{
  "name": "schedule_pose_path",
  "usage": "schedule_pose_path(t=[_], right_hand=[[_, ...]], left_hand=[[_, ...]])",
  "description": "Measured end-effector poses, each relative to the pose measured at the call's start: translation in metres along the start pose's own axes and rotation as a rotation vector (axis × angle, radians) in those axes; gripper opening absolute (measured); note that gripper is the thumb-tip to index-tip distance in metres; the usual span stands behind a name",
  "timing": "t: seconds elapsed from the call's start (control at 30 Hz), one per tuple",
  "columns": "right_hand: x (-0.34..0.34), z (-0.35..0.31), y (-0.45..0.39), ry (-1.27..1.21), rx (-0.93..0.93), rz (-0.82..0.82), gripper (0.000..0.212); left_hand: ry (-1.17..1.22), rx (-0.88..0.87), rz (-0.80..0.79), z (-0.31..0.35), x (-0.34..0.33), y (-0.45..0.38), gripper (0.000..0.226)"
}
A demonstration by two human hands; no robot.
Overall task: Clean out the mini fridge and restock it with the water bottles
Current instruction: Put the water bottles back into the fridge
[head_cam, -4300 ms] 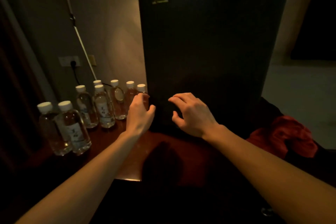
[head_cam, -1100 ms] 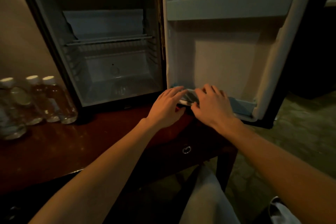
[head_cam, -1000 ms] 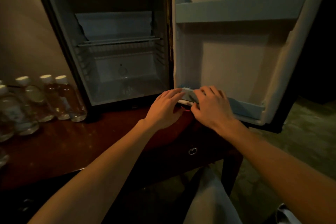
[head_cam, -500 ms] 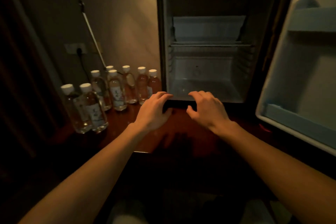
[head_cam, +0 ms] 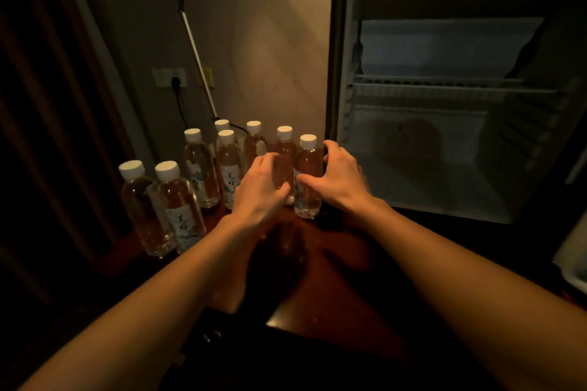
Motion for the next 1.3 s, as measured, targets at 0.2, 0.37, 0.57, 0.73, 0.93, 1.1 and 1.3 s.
schedule_pose_path(t=[0.2, 0.37, 0.57, 0.73, 0.93, 1.1, 1.3], right_hand=[[-0.026, 0.007, -0.023, 0.088, -0.065, 0.046, 0.071], [-0.031, 0.009, -0.019, -0.001, -0.057, 0.113, 0.065], [-0.02, 0.014, 0.011, -0.089, 0.038, 0.106, 0.061], [0.004, 0.016, 0.03, -0.253, -0.018, 0.113, 0.056], [0.06, 0.02, 0.038, -0.111, 0.047, 0.168, 0.055], [0.093, 0.055, 0.033, -0.052, -0.009, 0.237, 0.055], [0.102, 0.099, -0.001, -0.079, -0.127, 0.287, 0.063]], left_hand=[[0.006, 0.018, -0.011, -0.011, -0.016, -0.018, 0.059], [-0.006, 0.053, -0.005, -0.024, -0.015, -0.018, 0.057], [0.008, 0.087, -0.007, -0.013, -0.012, -0.01, 0.058], [0.029, 0.018, -0.026, 0.02, -0.008, 0.003, 0.057], [0.033, -0.118, -0.095, 0.071, -0.01, 0.018, 0.04], [0.028, -0.129, -0.095, 0.097, -0.019, 0.014, 0.037], [-0.001, -0.171, -0.129, 0.109, -0.04, 0.002, 0.035]])
Point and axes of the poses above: each hand's wrist, its own y-axis away from the middle knuckle, its own x-axis out of the back of the hand, z = x × y, the point moved 2 cm from there along -y, towards the middle knuckle, and after that the axes turned 2 degrees about -x, right-handed, at the moved point
